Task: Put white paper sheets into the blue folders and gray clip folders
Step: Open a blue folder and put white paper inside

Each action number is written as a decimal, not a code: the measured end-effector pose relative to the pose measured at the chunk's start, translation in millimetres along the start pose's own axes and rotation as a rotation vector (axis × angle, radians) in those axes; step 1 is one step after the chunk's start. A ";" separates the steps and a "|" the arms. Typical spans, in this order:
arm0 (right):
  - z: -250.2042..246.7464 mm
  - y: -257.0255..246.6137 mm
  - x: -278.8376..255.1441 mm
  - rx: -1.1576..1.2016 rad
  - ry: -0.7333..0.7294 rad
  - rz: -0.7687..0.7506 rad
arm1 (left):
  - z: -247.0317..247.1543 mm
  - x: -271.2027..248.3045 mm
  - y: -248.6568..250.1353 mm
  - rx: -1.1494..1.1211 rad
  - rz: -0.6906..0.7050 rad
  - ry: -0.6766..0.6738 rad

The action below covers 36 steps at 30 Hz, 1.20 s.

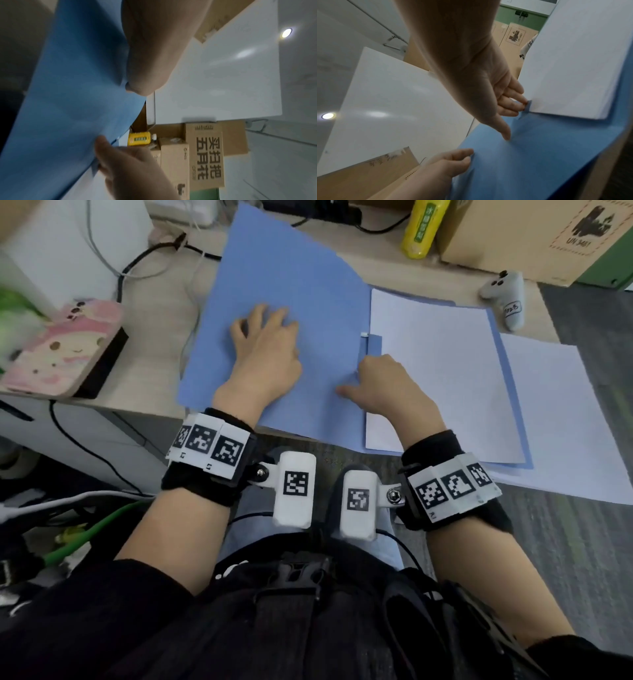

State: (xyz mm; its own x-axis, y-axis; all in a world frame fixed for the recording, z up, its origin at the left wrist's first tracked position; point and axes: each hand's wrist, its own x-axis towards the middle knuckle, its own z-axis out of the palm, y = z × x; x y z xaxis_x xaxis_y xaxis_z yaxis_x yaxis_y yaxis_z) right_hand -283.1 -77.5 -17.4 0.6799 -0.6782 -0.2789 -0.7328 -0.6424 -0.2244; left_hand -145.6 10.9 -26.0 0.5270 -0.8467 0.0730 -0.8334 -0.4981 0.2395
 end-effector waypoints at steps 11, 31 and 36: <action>15.1 -43.2 19.0 -0.155 -0.063 0.119 | -25.6 -20.1 -76.7 -0.406 -0.383 0.069; -5.3 -16.7 2.6 0.375 -0.035 0.200 | -51.8 -34.6 3.5 -1.372 0.074 -0.070; -4.6 8.9 -3.8 0.784 0.018 0.154 | -35.9 -31.2 42.9 -1.243 0.165 -0.093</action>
State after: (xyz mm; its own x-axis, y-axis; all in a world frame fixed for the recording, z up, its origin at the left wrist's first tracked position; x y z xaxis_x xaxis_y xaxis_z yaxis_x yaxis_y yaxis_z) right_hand -292.1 -82.3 -14.0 0.5646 -0.7488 -0.3470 -0.6200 -0.1072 -0.7773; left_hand -191.8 22.7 16.8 0.3754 -0.9173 0.1326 -0.1419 0.0845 0.9863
